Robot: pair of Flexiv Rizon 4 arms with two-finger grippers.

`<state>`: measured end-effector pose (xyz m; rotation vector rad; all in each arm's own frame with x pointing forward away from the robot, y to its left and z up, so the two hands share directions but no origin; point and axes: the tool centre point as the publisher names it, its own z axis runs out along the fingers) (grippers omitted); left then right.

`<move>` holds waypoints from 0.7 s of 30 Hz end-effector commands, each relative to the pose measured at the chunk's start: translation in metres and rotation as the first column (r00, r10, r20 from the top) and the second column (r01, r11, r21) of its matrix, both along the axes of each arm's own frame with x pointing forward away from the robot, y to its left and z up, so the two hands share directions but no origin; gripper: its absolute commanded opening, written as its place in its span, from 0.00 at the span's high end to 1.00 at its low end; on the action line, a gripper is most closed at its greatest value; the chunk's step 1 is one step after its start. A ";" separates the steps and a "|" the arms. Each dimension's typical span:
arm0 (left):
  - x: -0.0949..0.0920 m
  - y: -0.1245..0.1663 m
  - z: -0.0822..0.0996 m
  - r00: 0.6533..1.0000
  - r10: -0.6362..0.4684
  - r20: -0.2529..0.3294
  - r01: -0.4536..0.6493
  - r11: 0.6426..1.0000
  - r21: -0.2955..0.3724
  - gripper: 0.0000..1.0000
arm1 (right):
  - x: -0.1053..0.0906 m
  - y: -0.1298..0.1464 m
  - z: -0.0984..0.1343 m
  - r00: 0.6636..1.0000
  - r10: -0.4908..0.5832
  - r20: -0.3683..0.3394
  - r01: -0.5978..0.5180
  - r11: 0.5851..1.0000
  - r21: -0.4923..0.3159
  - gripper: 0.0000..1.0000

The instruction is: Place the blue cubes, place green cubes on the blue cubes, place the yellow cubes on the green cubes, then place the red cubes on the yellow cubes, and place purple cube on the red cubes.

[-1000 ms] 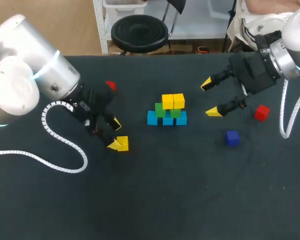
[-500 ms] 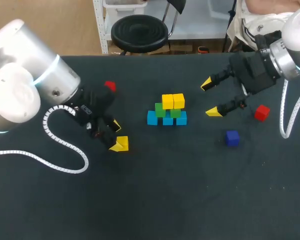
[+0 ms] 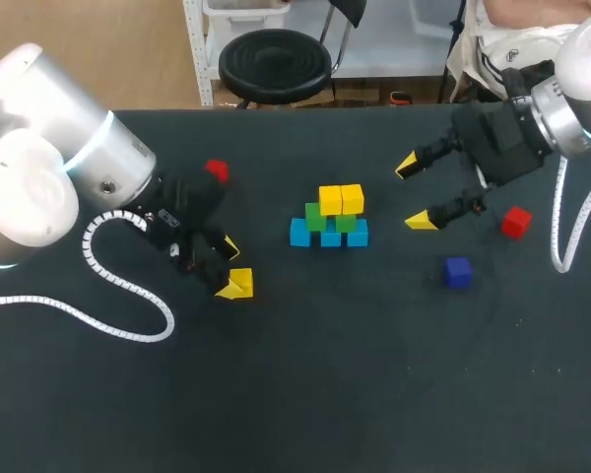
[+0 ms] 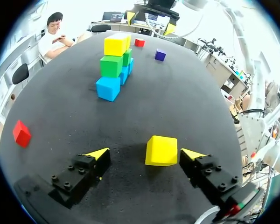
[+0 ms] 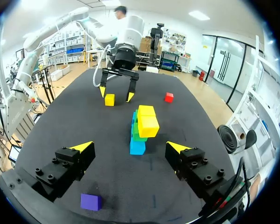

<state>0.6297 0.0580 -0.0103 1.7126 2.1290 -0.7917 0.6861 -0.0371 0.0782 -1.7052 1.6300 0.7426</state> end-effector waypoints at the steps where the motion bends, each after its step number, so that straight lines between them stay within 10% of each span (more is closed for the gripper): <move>1: -0.006 0.001 -0.002 1.000 0.012 0.022 -0.011 1.000 -0.007 1.00 | -0.001 0.000 0.000 1.000 0.000 0.001 0.000 1.000 0.001 0.00; 21: 0.006 -0.013 0.036 0.993 0.052 0.102 -0.055 0.998 0.025 1.00 | -0.001 0.000 0.000 1.000 0.000 0.001 0.000 1.000 0.001 0.00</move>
